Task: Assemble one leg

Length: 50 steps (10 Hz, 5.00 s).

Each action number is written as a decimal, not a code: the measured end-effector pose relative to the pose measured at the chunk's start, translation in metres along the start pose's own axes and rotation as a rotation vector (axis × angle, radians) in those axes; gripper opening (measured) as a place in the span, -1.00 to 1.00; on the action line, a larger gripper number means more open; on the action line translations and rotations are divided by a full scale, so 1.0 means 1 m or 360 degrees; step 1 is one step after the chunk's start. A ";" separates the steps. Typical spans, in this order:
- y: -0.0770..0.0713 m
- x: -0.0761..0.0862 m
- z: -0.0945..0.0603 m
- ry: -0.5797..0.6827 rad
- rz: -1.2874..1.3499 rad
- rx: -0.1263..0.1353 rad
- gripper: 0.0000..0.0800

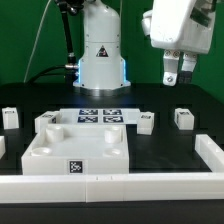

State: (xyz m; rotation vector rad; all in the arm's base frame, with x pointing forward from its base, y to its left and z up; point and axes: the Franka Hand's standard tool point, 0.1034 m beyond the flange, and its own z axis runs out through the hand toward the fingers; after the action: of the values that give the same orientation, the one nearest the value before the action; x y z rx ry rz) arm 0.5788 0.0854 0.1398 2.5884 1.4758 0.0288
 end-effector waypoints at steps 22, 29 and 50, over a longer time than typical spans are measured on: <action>-0.037 -0.146 0.095 0.0051 -0.0808 0.0260 0.62; -0.060 -0.159 0.133 0.0105 -0.0856 0.0289 0.62; -0.073 -0.095 0.123 0.0154 -0.0946 0.0269 -0.85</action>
Offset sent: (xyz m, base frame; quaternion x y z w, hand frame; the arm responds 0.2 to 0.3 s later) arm -0.0328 -0.0285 -0.0228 0.0688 0.0362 -0.1682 0.9827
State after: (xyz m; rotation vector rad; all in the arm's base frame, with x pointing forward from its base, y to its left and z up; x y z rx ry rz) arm 0.4798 0.0249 0.0133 2.1764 2.3087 -0.0450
